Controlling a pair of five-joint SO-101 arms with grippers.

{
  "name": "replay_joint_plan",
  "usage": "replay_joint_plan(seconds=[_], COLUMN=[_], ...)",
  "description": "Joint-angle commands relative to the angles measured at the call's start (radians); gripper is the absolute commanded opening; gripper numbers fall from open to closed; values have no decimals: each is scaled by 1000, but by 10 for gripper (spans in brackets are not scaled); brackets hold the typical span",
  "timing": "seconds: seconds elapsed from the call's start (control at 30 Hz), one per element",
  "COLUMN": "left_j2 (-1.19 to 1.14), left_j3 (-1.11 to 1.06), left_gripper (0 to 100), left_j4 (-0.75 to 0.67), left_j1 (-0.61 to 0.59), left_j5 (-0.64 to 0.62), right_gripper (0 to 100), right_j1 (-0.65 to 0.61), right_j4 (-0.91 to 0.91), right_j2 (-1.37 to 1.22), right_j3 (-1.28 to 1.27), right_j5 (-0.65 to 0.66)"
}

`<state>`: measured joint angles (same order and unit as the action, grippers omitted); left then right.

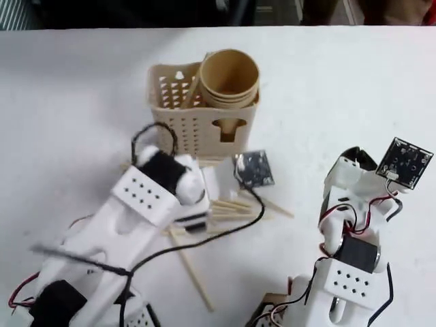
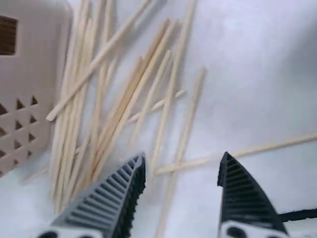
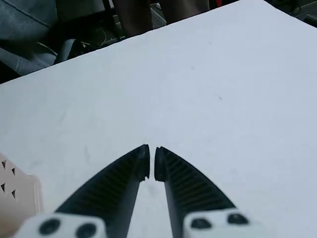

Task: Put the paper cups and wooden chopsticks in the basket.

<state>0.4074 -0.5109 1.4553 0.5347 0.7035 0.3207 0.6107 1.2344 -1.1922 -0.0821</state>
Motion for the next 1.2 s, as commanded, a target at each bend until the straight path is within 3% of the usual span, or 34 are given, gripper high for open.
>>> replay_joint_plan(seconds=[0.0, 0.17, 0.33, 0.73, 0.93, 1.17], left_j2=[27, 24, -99, -578, -596, -599], left_j3=[-172, -267, -252, 110, 107, 107], left_gripper=[273, 277, 291, 270, 166, 70], left_j4=[-187, -362, -423, -328, -325, -222], left_j1=[5, -36, -41, -51, -38, -33], left_j5=[8, 6, 2, -48, -43, -43], right_gripper=[39, 39, 39, 39, 39, 39], right_j1=[7, 7, 7, 5, 5, 5], right_j4=[-21, -21, -21, -21, -22, -22], right_j2=[24, 24, 22, 19, 19, 21], right_j3=[5, 5, 5, 5, 5, 5], right_j5=[-8, -8, -8, -6, -6, -6])
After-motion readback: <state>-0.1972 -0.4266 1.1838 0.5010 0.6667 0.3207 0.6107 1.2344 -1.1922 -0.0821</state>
